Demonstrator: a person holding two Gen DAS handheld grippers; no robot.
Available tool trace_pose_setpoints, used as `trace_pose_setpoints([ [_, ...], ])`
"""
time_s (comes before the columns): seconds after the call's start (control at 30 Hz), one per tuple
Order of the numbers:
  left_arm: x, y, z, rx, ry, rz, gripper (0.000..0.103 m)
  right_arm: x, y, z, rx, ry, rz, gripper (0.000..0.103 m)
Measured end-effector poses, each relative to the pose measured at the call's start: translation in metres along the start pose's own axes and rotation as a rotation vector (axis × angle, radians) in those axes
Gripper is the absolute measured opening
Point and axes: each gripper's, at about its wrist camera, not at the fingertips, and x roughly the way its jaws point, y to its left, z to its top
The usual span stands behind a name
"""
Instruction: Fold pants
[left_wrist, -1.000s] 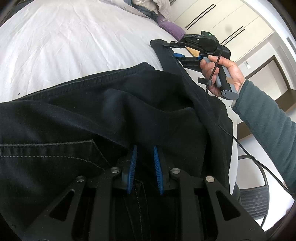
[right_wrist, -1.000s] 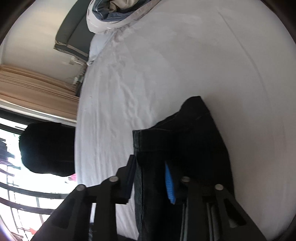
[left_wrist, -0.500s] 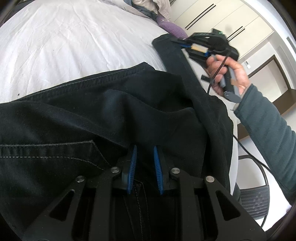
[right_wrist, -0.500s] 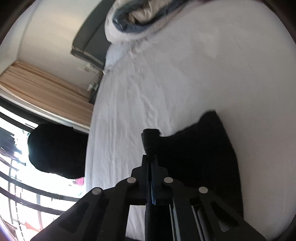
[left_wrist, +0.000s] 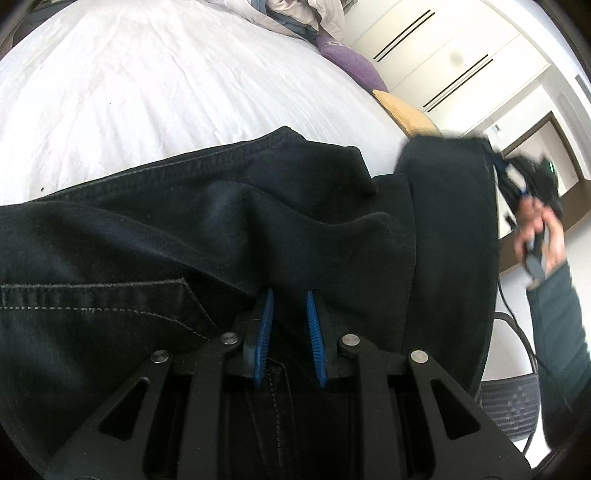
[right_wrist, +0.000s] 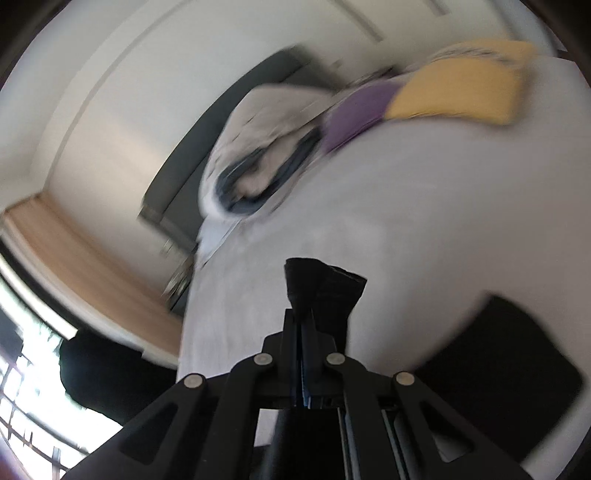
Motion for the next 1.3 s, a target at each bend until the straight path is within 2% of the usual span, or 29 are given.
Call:
trace_pose_setpoints([
  [0.13, 0.0, -0.001, 0.0, -0.013, 0.003, 0.002, 0.019, -0.041, -0.062, -0.02, 0.129, -0.053, -0.094, 0.002],
  [0.27, -0.001, -0.001, 0.001, -0.035, 0.004, 0.003, 0.019, -0.049, -0.119, -0.051, 0.261, -0.064, -0.164, 0.002],
  [0.47, -0.003, 0.003, 0.001, -0.064, 0.001, -0.005, 0.019, -0.042, -0.158, -0.075, 0.371, -0.058, -0.198, 0.002],
  [0.83, -0.008, -0.003, 0.006, -0.106, -0.005, 0.033, 0.019, -0.061, -0.17, -0.084, 0.428, -0.162, -0.206, 0.002],
  [1.17, -0.016, -0.008, 0.008, -0.126, -0.022, 0.028, 0.019, -0.068, -0.185, -0.088, 0.495, -0.192, -0.204, 0.002],
  [1.3, -0.015, -0.005, 0.004, -0.093, -0.029, 0.032, 0.02, -0.07, -0.188, -0.091, 0.563, -0.198, -0.201, 0.002],
])
